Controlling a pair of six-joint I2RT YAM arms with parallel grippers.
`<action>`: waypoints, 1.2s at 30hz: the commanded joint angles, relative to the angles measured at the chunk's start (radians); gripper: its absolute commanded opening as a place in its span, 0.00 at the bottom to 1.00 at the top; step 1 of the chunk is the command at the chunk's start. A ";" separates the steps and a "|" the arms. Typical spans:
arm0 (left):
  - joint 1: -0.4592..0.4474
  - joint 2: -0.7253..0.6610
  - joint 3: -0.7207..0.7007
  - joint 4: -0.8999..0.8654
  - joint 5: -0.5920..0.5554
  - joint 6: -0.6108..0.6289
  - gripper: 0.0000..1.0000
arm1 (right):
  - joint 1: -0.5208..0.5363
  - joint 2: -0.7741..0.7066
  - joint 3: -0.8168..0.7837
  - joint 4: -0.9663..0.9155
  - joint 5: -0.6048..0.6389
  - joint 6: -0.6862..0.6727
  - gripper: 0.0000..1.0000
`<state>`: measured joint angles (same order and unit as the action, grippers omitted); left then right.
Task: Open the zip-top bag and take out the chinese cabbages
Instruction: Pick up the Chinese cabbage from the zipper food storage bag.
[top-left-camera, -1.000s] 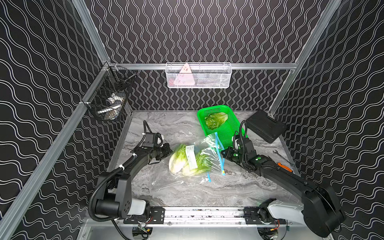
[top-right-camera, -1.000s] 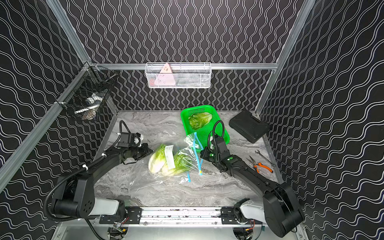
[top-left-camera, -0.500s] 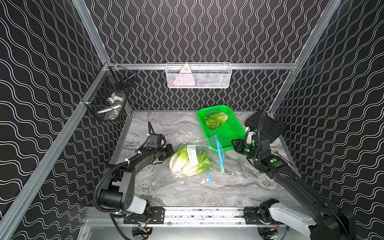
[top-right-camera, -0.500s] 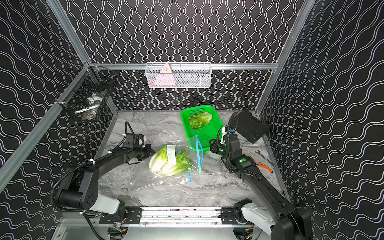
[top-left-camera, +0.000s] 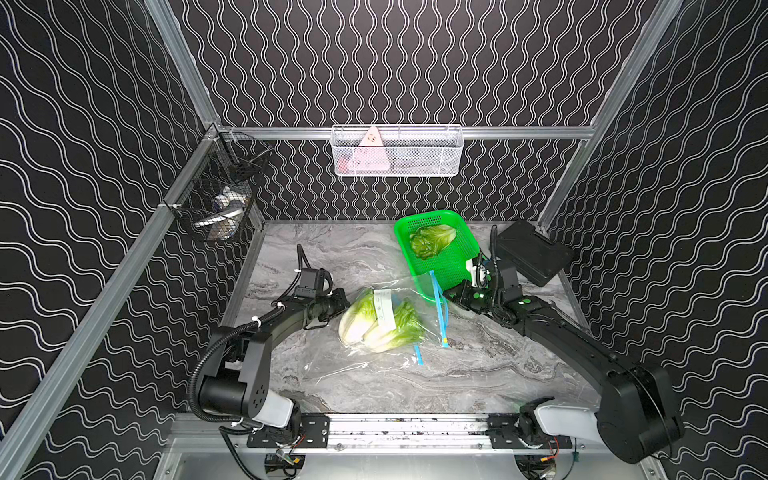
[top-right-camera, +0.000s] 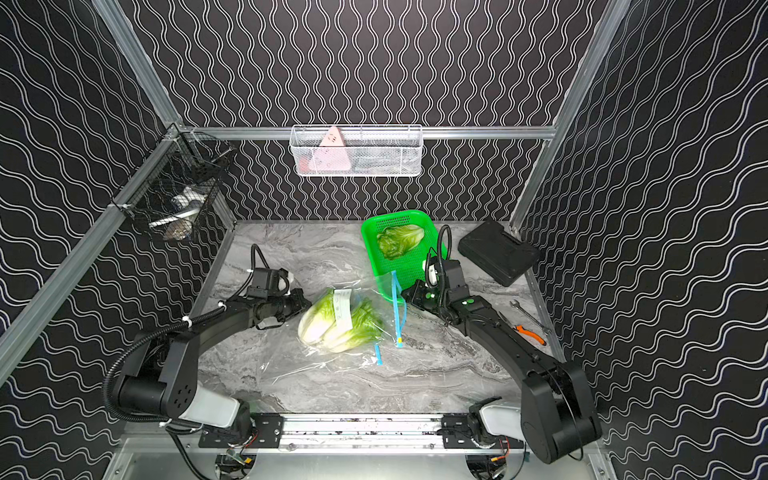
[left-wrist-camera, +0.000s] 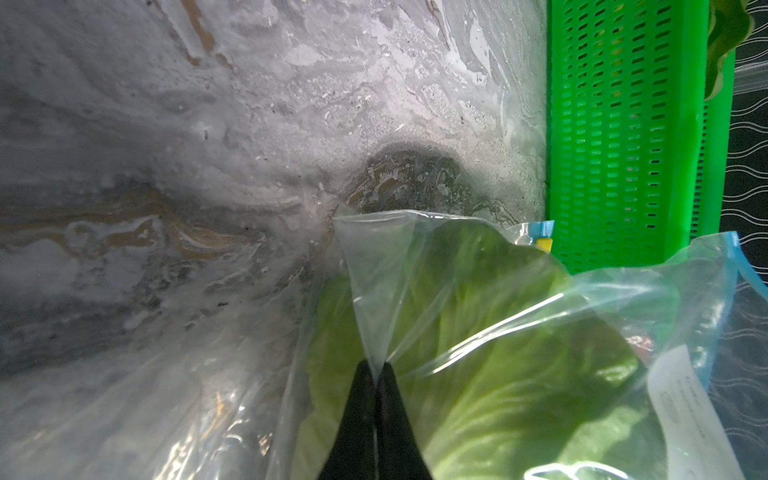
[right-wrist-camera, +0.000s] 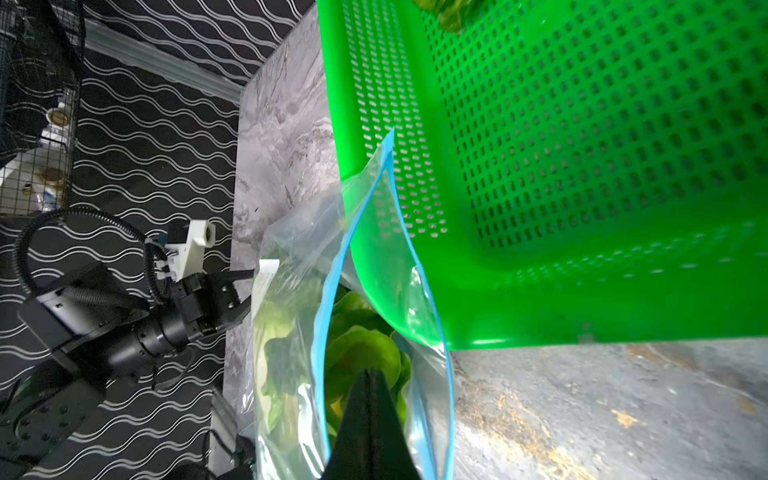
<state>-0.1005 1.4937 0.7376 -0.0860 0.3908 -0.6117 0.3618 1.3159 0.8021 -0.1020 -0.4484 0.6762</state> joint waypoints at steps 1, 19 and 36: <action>-0.002 0.002 -0.004 0.021 0.006 -0.011 0.00 | -0.001 0.033 -0.004 0.084 -0.125 0.026 0.04; -0.004 -0.021 -0.033 0.027 -0.017 -0.027 0.00 | 0.159 0.134 0.068 -0.004 -0.355 -0.228 0.52; -0.004 -0.028 -0.037 0.030 -0.023 -0.026 0.00 | 0.237 0.189 0.074 -0.083 -0.189 -0.248 0.19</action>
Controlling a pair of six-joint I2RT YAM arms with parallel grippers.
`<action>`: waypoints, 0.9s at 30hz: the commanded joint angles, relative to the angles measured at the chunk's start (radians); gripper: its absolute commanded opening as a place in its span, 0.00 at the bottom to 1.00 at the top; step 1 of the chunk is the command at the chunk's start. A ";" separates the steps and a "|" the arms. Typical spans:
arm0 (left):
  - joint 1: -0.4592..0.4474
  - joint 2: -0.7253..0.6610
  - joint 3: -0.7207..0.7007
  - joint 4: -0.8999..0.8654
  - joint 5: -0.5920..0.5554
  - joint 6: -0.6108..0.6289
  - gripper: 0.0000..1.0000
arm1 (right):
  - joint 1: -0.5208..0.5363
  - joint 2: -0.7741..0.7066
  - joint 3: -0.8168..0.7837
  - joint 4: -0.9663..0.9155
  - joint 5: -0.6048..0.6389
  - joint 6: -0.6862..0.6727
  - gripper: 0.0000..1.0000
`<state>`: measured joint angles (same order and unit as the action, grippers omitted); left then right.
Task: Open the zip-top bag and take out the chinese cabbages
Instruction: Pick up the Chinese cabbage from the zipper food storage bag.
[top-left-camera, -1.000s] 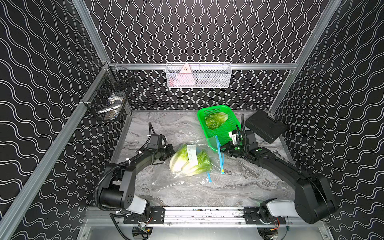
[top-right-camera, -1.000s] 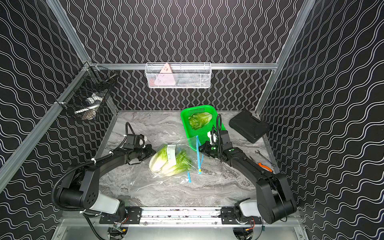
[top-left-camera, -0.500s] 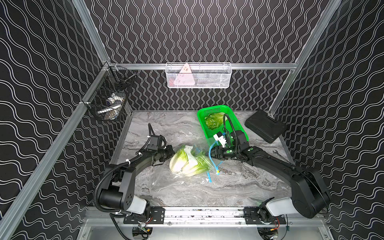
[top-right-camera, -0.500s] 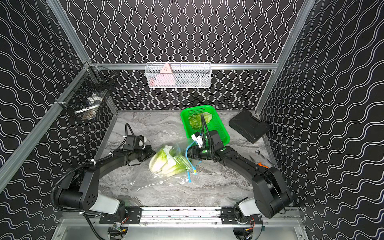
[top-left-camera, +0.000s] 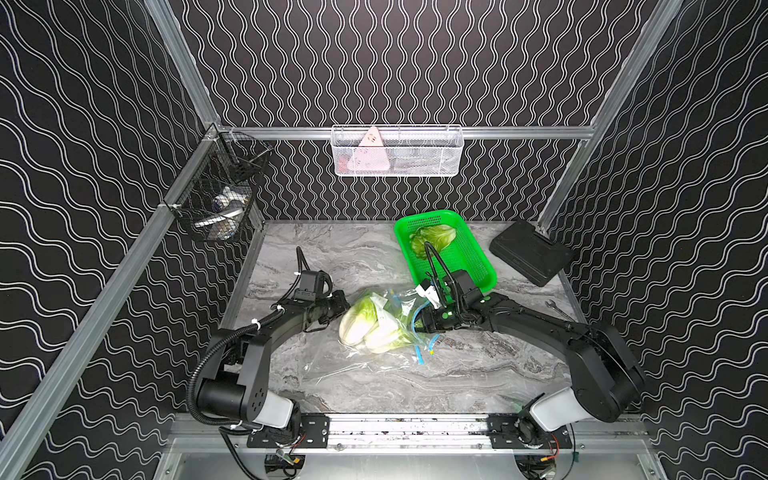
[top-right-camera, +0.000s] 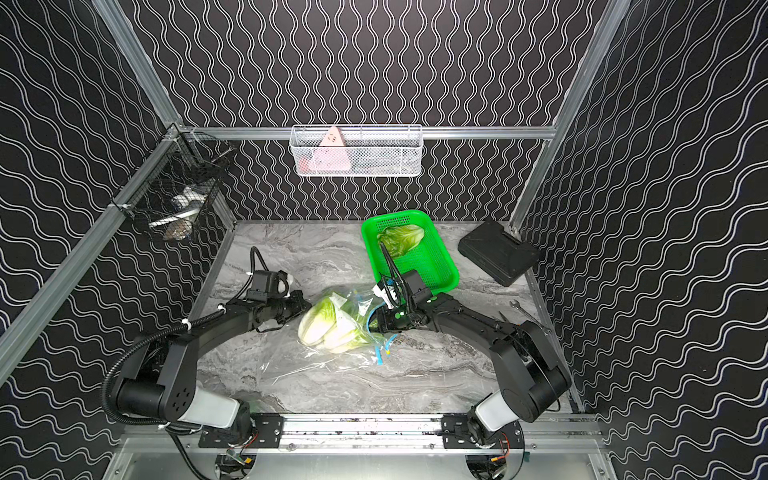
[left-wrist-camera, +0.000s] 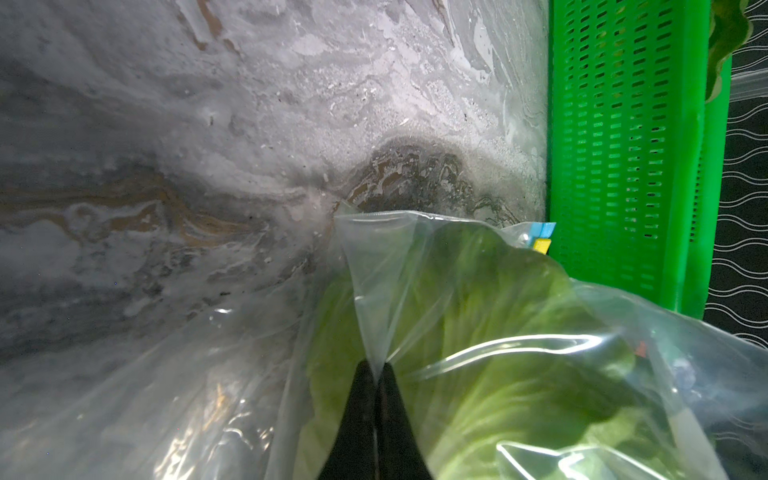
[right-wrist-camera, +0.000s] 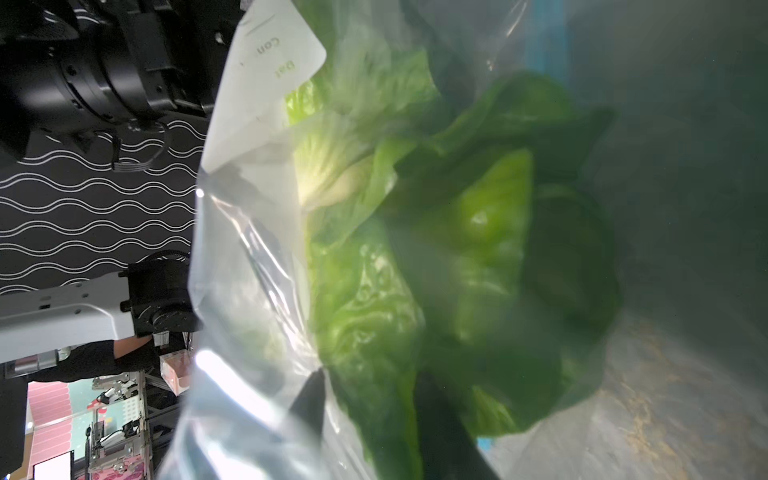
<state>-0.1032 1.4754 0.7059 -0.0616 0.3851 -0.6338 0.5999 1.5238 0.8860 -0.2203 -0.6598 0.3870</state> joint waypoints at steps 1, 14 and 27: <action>-0.001 -0.012 -0.007 0.005 -0.019 -0.004 0.00 | -0.002 -0.031 -0.017 0.048 0.025 0.051 0.11; 0.023 -0.042 -0.032 0.035 -0.054 -0.026 0.00 | -0.087 -0.215 -0.100 0.089 0.109 0.079 0.00; 0.025 -0.032 -0.029 0.044 -0.040 -0.027 0.00 | -0.139 -0.190 -0.115 0.170 0.026 0.153 0.00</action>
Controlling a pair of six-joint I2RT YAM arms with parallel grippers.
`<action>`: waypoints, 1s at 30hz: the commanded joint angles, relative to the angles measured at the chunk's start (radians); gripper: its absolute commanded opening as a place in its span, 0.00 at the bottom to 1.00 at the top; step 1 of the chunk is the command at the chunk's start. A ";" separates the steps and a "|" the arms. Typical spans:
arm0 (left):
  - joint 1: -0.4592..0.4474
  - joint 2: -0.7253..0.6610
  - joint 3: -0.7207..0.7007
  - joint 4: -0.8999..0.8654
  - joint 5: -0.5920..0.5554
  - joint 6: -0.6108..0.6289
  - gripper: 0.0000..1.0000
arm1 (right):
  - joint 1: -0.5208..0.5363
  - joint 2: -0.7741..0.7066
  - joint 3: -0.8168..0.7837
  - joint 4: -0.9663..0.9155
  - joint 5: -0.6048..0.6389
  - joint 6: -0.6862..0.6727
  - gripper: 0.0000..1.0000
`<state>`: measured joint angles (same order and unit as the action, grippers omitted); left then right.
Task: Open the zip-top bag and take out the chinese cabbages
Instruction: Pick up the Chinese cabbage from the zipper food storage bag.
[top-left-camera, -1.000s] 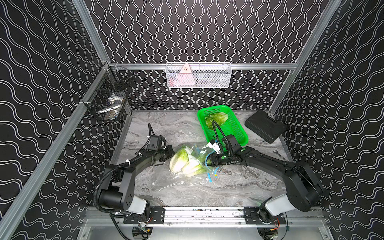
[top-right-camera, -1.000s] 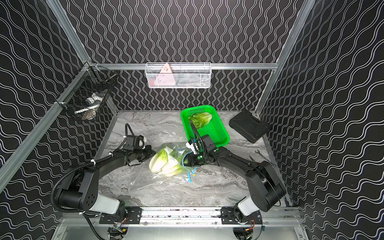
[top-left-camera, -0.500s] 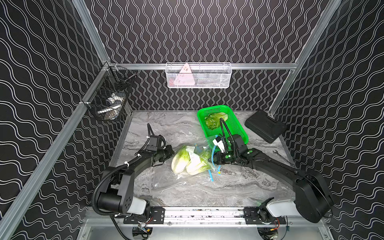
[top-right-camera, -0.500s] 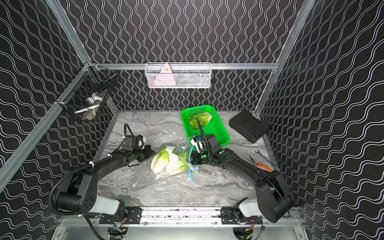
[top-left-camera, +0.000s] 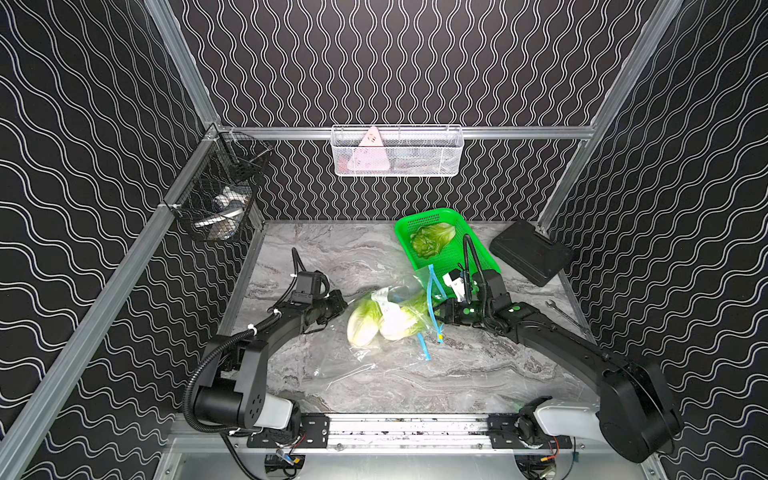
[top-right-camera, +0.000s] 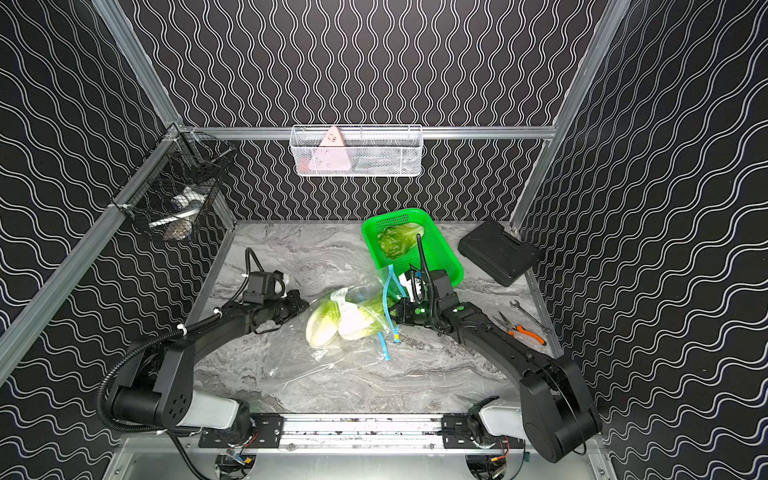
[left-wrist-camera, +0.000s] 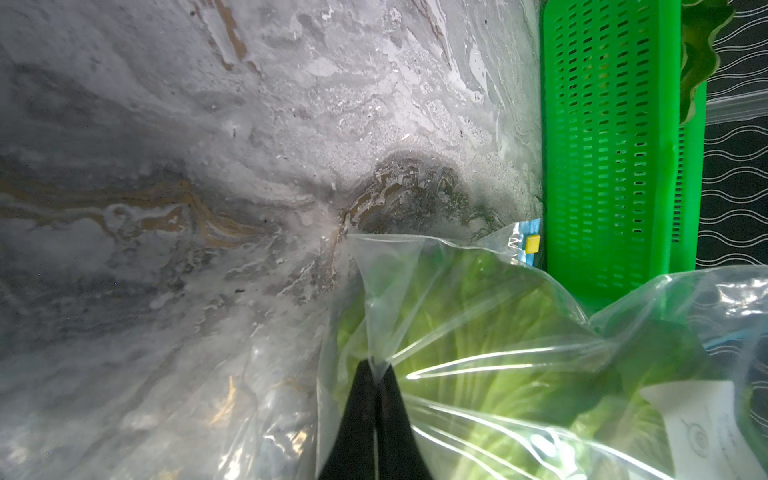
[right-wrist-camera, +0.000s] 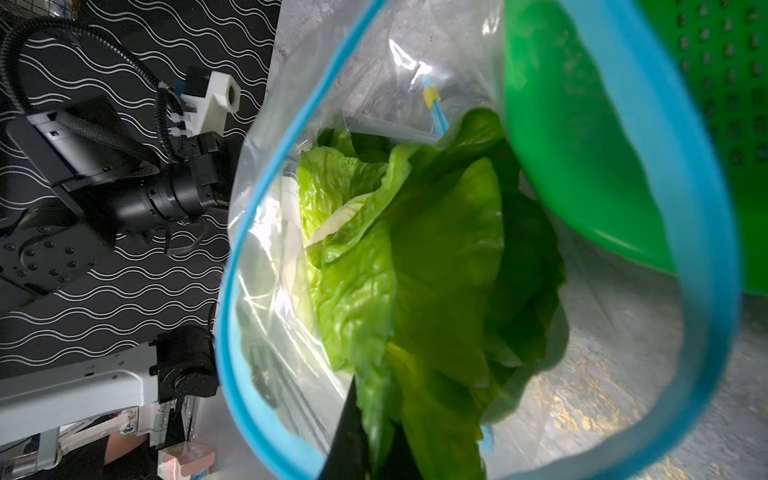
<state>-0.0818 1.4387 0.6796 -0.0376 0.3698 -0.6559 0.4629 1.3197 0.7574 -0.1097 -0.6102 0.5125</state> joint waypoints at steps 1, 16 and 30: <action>0.004 0.001 -0.003 0.022 -0.025 -0.004 0.00 | -0.001 0.014 0.017 0.074 -0.027 0.031 0.00; 0.031 -0.098 -0.041 0.017 -0.134 -0.016 0.00 | -0.002 -0.373 0.053 -0.143 0.405 -0.079 0.00; 0.033 -0.102 -0.043 0.018 -0.129 -0.012 0.00 | -0.002 -0.397 0.165 0.042 0.477 -0.134 0.00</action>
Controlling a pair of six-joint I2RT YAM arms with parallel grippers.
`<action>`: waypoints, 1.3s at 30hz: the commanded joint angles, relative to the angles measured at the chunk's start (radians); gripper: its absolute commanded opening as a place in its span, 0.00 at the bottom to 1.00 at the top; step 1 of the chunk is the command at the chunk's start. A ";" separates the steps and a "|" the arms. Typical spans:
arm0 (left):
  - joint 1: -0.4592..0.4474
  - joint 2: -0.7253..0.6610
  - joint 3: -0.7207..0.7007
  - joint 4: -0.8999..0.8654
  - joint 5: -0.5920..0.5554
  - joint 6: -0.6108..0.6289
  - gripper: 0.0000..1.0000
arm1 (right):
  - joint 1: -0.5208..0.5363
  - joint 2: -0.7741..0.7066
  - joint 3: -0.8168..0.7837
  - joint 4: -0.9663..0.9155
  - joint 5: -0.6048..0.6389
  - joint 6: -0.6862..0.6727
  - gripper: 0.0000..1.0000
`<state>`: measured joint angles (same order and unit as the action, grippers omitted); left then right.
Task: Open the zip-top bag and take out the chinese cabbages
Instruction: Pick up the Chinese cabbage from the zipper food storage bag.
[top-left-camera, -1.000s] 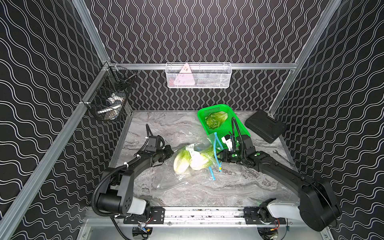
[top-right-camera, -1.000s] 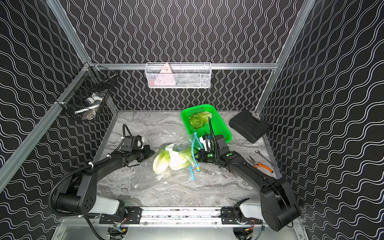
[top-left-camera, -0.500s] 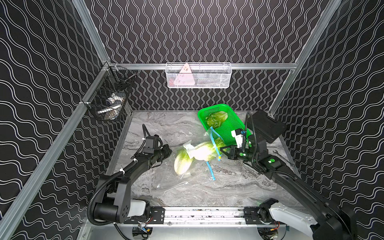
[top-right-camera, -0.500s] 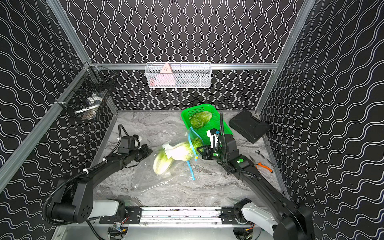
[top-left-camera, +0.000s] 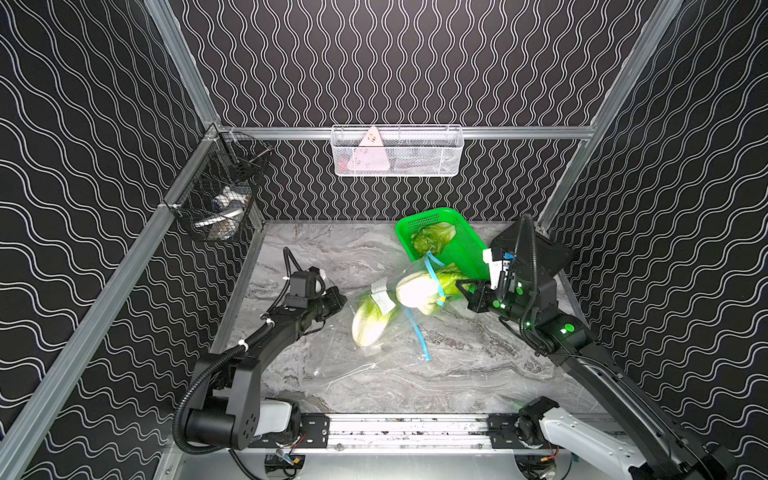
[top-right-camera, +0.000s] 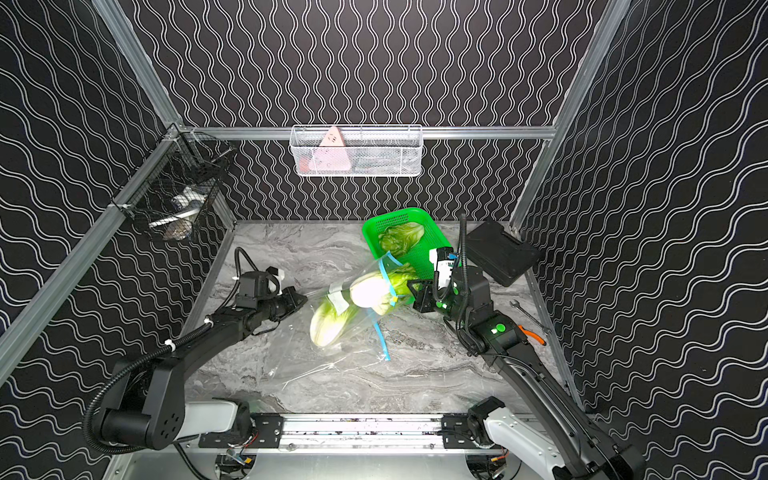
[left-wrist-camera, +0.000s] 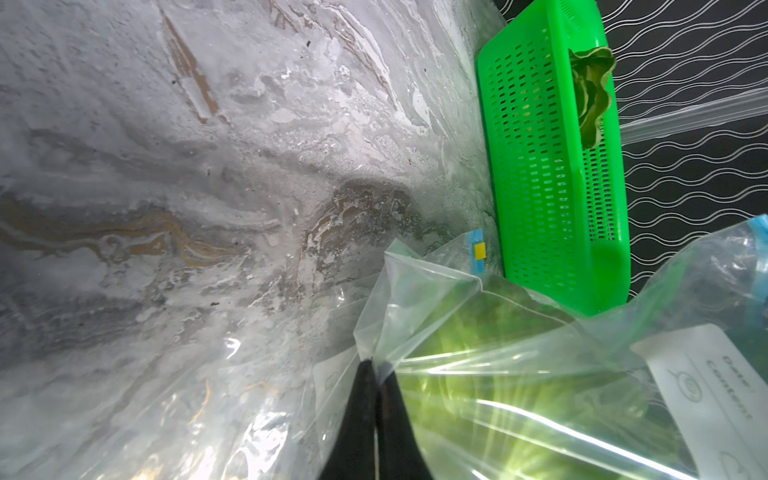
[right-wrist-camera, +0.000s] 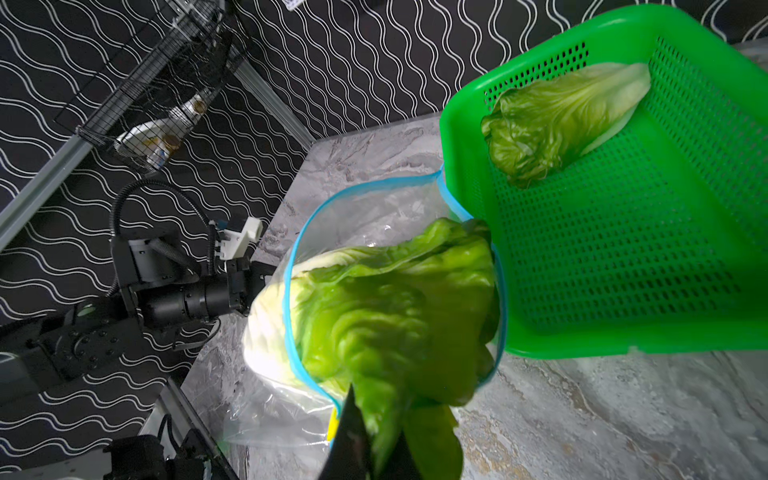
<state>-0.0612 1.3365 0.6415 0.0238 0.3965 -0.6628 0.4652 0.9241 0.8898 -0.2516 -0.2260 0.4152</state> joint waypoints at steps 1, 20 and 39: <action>0.012 0.000 -0.005 -0.042 -0.154 -0.007 0.00 | -0.003 0.011 0.044 0.197 0.052 -0.069 0.00; 0.012 0.008 -0.011 -0.020 -0.117 -0.011 0.00 | 0.169 0.650 0.351 -0.121 -0.145 -0.163 0.11; 0.012 0.017 -0.008 -0.013 -0.102 -0.014 0.00 | 0.067 0.809 0.192 0.222 -0.387 0.092 0.58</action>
<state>-0.0509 1.3502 0.6281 0.0002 0.2886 -0.6796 0.5335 1.7123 1.0897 -0.1482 -0.5114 0.4389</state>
